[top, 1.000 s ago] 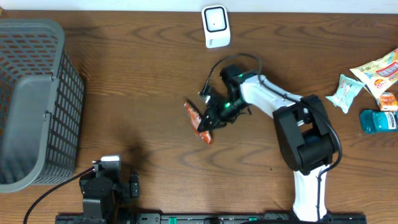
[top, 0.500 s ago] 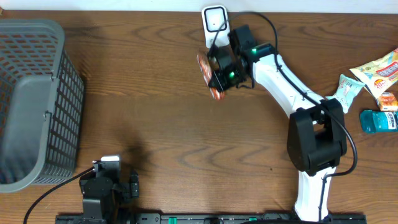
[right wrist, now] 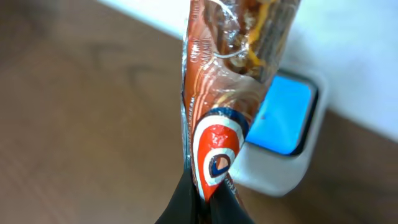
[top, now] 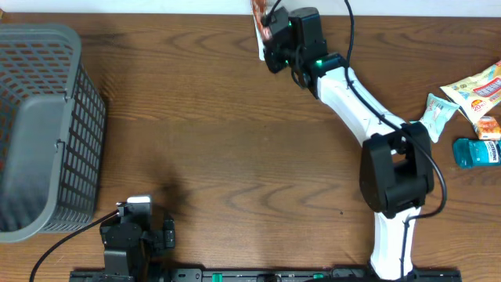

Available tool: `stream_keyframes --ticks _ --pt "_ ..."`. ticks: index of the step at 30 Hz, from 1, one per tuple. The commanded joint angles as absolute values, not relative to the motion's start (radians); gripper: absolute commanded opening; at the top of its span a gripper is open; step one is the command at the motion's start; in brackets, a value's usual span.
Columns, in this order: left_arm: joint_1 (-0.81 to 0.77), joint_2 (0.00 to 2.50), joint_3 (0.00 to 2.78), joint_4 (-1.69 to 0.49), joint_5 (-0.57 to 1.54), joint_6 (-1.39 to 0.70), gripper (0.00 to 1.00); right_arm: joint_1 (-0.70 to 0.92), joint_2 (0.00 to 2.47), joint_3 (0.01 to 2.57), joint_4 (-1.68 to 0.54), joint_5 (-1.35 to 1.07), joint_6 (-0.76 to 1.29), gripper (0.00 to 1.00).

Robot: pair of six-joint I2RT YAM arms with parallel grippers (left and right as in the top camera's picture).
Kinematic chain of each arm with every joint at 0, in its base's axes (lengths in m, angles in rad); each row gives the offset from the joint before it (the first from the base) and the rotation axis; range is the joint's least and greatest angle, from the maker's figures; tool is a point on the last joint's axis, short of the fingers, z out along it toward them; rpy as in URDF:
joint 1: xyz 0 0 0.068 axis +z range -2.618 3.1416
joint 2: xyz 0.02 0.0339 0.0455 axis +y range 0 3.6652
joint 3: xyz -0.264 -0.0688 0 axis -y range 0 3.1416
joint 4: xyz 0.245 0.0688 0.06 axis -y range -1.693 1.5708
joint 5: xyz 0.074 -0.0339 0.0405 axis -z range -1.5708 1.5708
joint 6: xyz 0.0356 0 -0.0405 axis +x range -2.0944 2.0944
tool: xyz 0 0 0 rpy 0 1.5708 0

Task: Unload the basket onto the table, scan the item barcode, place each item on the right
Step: 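Carry the Top bar up to the white scanner face, then move the Top bar to the right edge and open the right gripper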

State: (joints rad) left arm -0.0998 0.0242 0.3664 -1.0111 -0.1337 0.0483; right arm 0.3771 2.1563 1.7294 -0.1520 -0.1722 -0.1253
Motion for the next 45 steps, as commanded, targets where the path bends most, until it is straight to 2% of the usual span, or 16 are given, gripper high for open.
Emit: stream_keyframes --ticks 1,7,12,21,24,29,37,45 --pt "-0.095 0.023 0.366 -1.027 -0.139 0.043 0.98 0.377 2.232 1.794 -0.1 -0.095 -0.136 0.01" --pt "-0.095 0.023 0.366 -1.027 -0.139 0.043 0.98 0.372 2.425 2.033 -0.099 -0.049 -0.136 0.01" --pt "-0.095 0.023 0.366 -1.027 -0.139 0.043 0.98 0.371 2.579 2.29 -0.194 0.001 -0.136 0.01" --pt "-0.095 0.023 0.366 -1.027 -0.139 0.043 0.98 0.368 2.595 2.376 -0.282 0.003 -0.128 0.01" --pt "-0.095 0.023 0.366 -1.027 -0.139 0.043 0.98 0.365 2.587 2.438 -0.392 0.061 -0.108 0.01" --pt "-0.095 0.023 0.366 -1.028 -0.139 0.043 0.98 0.34 2.559 2.536 -0.698 0.156 -0.101 0.01" --pt "-0.095 0.023 0.366 -1.027 -0.139 0.043 0.98 0.183 2.519 2.545 -1.06 0.297 0.052 0.01" --pt "-0.095 0.023 0.366 -1.027 -0.139 0.043 0.98 -0.064 2.519 2.514 -1.171 0.298 0.097 0.01"
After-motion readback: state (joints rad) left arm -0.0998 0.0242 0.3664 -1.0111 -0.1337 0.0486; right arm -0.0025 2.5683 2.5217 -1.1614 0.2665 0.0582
